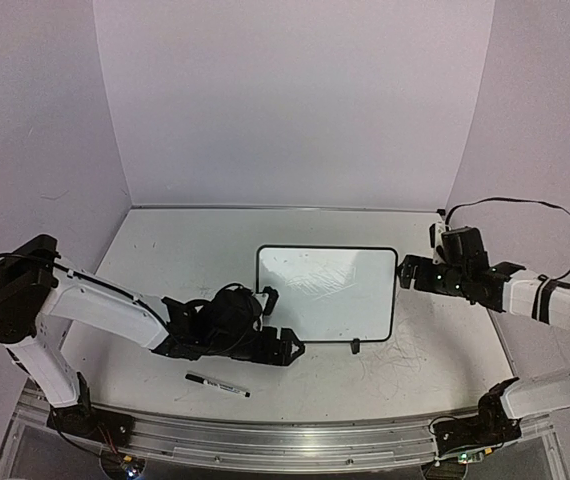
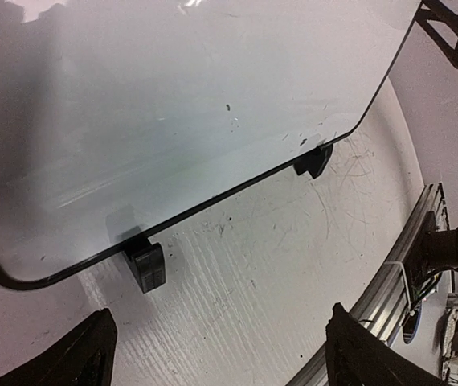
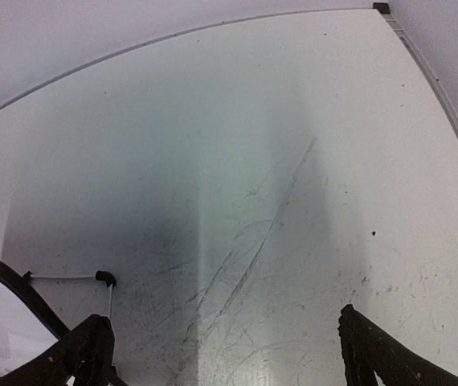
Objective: Write a sentence on the whiteboard
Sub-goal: Move the whiteboard to the center of the board.
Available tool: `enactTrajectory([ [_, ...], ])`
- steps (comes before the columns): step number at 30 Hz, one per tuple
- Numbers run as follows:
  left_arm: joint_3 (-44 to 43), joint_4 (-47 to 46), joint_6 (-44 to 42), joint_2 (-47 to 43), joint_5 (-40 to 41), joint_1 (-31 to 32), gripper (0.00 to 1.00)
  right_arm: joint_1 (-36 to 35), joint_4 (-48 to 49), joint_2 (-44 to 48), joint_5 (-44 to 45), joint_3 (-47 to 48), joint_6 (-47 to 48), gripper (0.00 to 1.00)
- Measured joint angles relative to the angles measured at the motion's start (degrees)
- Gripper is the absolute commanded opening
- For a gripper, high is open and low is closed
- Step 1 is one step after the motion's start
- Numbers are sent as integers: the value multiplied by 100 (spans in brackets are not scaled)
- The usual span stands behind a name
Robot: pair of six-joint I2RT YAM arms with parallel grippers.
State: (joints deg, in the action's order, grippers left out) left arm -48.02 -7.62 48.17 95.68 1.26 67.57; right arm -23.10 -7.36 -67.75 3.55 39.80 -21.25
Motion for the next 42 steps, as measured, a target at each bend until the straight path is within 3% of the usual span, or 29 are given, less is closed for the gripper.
enactTrajectory([
  [9, -76, 4, 32, 315, -72, 20, 90, -347, -62, -12, 303, 72, -160, 98],
  [18, -339, 7, 86, 657, -103, 26, 90, -345, -406, 1148, 822, 72, -311, 98],
  [32, -1196, 157, -38, 1427, -260, 62, 91, -347, -864, 2000, 307, 283, -279, 98],
  [38, -988, 48, -47, 1285, -280, 82, 94, -430, -940, 2010, -46, 296, -132, 98],
  [42, -462, 76, -146, 564, -320, 151, 97, -866, -823, 1870, -325, 304, 2, 98],
])
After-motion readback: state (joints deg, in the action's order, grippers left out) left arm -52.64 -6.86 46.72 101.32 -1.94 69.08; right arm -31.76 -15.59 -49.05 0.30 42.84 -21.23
